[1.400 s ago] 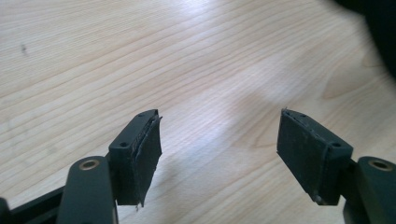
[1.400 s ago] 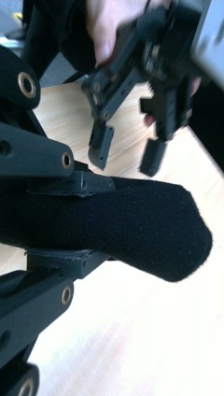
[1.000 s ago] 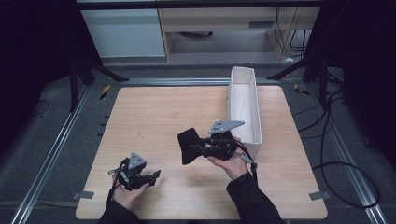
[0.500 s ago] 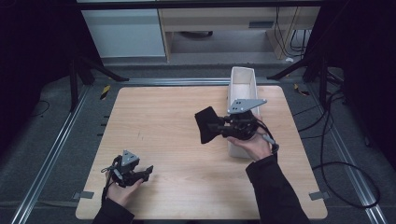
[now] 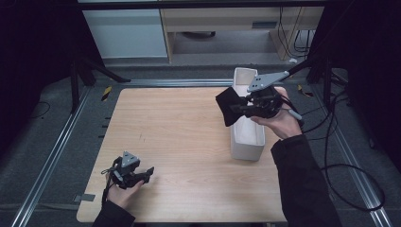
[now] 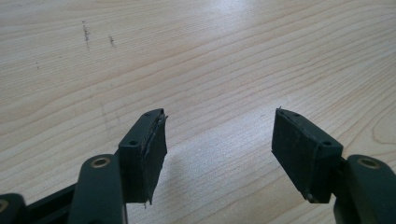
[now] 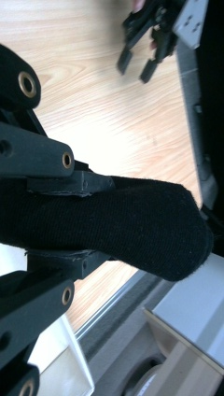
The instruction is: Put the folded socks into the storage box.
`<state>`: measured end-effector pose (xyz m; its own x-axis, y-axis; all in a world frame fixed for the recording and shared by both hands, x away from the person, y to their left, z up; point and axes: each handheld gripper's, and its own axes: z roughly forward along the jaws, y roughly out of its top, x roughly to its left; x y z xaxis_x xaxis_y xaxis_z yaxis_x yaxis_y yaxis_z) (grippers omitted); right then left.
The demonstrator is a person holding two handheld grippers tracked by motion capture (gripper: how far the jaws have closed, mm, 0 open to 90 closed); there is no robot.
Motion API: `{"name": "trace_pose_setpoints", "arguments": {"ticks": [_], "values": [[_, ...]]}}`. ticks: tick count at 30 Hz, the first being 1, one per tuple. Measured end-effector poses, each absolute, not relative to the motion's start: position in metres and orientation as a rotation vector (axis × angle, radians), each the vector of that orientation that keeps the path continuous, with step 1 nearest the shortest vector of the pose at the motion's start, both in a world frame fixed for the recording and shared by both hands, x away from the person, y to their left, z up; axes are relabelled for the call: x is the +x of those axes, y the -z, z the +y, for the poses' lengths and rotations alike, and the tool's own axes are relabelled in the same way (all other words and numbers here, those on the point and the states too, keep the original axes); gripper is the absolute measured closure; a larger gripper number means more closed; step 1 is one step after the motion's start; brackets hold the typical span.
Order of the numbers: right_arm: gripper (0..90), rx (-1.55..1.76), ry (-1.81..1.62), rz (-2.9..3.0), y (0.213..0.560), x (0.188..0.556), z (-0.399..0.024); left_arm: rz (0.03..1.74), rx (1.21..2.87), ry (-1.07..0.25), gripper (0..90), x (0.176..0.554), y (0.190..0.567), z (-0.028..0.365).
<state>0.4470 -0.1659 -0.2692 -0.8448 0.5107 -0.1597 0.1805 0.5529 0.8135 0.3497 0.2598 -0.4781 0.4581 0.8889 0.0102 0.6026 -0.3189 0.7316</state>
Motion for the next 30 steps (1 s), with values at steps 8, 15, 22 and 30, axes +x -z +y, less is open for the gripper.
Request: {"name": "trace_pose_setpoints", "arguments": {"ticks": [8,15,22,30], "values": [[69.9,0.521,-1.072,2.508,0.282,0.468,-0.184,1.235,2.051,-0.550,34.4,0.351,0.479,0.259],[69.9,0.492,-0.930,2.604,0.300,0.483,-0.193,1.236,2.049,-0.546,34.6,0.351,0.480,0.260],[69.9,0.433,-0.823,2.641,0.315,0.488,-0.203,1.235,2.059,-0.539,34.7,0.352,0.481,0.258],[69.5,0.366,-0.697,2.743,0.332,0.486,-0.198,1.228,2.065,-0.542,34.7,0.352,0.480,0.258]]}}
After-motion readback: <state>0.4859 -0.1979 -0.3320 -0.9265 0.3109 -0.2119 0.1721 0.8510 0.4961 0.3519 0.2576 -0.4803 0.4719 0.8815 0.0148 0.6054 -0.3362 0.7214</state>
